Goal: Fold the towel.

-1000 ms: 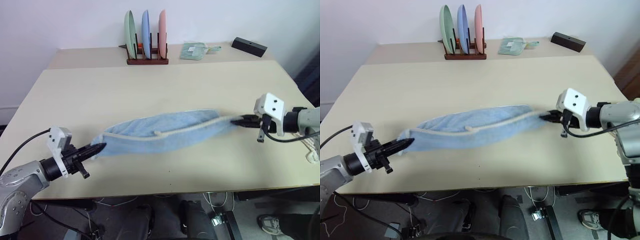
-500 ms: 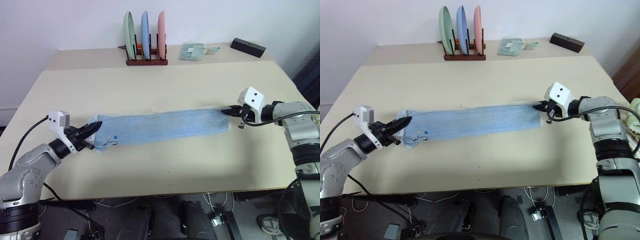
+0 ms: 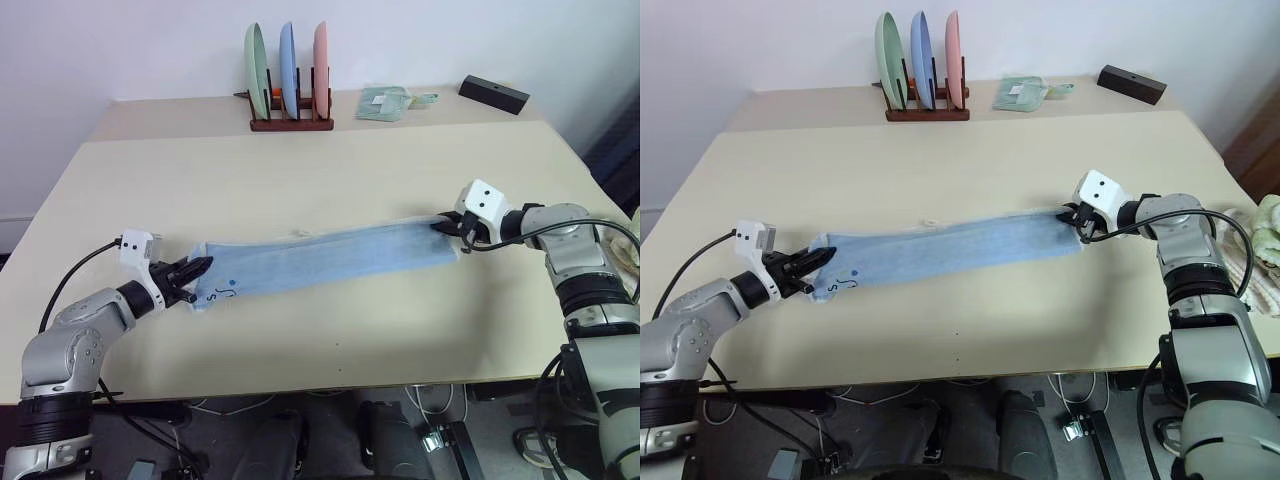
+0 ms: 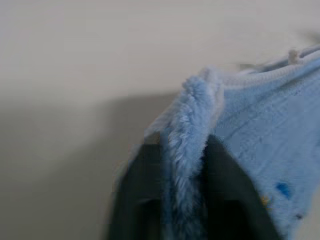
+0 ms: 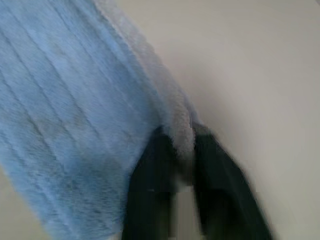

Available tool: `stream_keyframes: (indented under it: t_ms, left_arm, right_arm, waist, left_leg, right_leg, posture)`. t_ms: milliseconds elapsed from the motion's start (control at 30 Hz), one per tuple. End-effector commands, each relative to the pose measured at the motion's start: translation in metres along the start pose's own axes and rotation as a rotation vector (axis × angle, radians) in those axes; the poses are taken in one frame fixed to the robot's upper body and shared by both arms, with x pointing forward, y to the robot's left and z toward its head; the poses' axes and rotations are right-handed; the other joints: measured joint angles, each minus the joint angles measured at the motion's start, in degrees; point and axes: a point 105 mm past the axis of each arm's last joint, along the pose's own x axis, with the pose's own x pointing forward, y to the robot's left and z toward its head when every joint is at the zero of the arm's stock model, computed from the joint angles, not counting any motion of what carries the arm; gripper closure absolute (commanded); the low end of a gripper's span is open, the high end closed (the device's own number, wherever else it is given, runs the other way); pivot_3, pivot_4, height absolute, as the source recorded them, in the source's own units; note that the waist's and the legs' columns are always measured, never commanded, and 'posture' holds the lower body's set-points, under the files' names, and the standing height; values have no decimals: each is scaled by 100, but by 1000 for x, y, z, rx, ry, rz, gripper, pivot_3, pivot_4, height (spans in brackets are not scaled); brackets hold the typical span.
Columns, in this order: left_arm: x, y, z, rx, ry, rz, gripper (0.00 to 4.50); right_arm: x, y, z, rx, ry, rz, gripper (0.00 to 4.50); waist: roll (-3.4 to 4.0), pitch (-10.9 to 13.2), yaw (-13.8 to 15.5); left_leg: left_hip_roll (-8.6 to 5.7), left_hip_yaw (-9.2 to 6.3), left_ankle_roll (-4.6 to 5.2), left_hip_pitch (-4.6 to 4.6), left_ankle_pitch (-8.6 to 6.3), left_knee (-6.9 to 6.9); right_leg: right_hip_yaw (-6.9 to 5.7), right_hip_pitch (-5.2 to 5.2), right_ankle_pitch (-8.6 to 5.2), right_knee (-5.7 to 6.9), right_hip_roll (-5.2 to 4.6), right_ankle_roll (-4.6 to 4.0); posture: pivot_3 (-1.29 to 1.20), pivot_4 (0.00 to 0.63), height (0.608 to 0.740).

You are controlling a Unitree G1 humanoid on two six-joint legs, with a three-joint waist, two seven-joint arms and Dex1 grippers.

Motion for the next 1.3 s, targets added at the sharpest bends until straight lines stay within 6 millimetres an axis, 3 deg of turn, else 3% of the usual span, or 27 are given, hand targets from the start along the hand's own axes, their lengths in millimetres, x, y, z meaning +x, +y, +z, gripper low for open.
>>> stream_keyframes:
  t_ms: [33, 133, 267, 300, 400, 500, 600, 667, 867, 967, 1167, 1267, 1300]
  left_arm:
    - [-6, 8, 22, 29, -99, 56, 1538]
    - [-18, 19, 37, 3, -212, 147, 1538]
    - [-30, 24, 49, 53, -302, 235, 1538]
    - [-32, 24, 51, 63, -312, 242, 1475]
    - [-28, 16, 58, 159, -326, 237, 1475]
    - [-25, 4, 68, 242, -358, 196, 1475]
    - [-8, -33, 66, 322, -289, -8, 1475]
    - [-1, -62, 63, 310, -260, -160, 1475]
    - [12, -134, 39, 421, -147, -508, 1475]
    - [17, -150, 36, 432, -154, -574, 1475]
    - [23, -169, 33, 407, -177, -627, 1475]
    - [24, -166, 32, 400, -183, -602, 1475]
    - [24, -165, 32, 398, -183, -597, 1475]
  right_arm:
    - [-22, -23, 9, -71, 0, -101, 1676]
    - [-46, -35, 6, -89, 20, -192, 1676]
    - [-73, -27, 1, 59, -25, -205, 1676]
    - [-77, -23, 1, 93, -34, -199, 1105]
    - [-88, -3, 10, 306, -137, -159, 48]
    - [-92, 17, 16, 460, -188, -121, 48]
    - [-85, 60, 17, 670, -190, -7, 48]
    - [-82, 78, 13, 762, -163, 19, 48]
    - [-57, 74, -3, 1072, -140, -148, 48]
    - [-46, 65, -12, 1209, -139, -246, 48]
    - [-26, 58, -7, 1397, -182, -295, 48]
    - [-23, 57, -9, 1433, -161, -322, 827]
    - [-23, 57, -10, 1426, -148, -330, 1301]
  waist:
    - [1, 0, 8]
    - [2, 1, 56]
    - [-1, 0, 65]
    - [-1, -1, 62]
    - [0, -1, 65]
    - [0, -1, 65]
    - [-6, -5, 70]
    - [-6, -5, 83]
    - [-5, -5, 52]
    - [-4, -6, 60]
    - [-4, -6, 57]
    - [-2, -7, 55]
    - [-2, -7, 59]
  left_leg:
    - [0, 0, 0, 0, 0, 0]
    - [-1, -1, 0, -4, 0, 0]
    - [0, -4, 0, -4, -1, 0]
    - [0, -4, 1, -2, -1, 0]
    - [1, -5, 1, -1, -1, 0]
    - [2, -5, 3, -1, -2, 0]
    - [7, -7, 19, -2, -12, 1]
    - [9, -6, 28, -2, -17, 1]
    - [5, 0, 38, 1, -23, 5]
    - [7, 0, 27, 2, -17, 0]
    - [5, 2, 10, -1, -6, 2]
    - [6, 1, 11, 1, -6, 2]
    - [6, 1, 11, 0, -6, 1]
  right_leg:
    - [0, 0, 0, 0, 0, 0]
    - [0, -3, 0, -1, -1, 0]
    - [0, 2, 0, -6, -4, 0]
    - [1, 5, 0, -7, -5, 0]
    - [5, 6, 0, -4, -6, 0]
    - [6, 6, 0, -4, -6, 0]
    - [5, 6, 0, -4, -5, 0]
    - [5, 7, 0, -6, -4, 0]
    - [7, 9, 1, -3, -5, 1]
    - [7, 6, 0, -2, -3, 0]
    - [7, 8, 1, -5, -4, 0]
    - [7, 6, 1, -3, -2, 0]
    - [7, 6, 0, -2, -2, -1]
  posture:
    - [0, 150, 740]
    - [0, 150, 740]
    - [0, 150, 740]
    - [0, 150, 740]
    - [0, 150, 740]
    - [0, 150, 740]
    - [0, 150, 740]
    - [0, 150, 740]
    - [0, 150, 740]
    - [0, 150, 740]
    - [0, 150, 740]
    - [0, 150, 740]
    - [0, 150, 740]
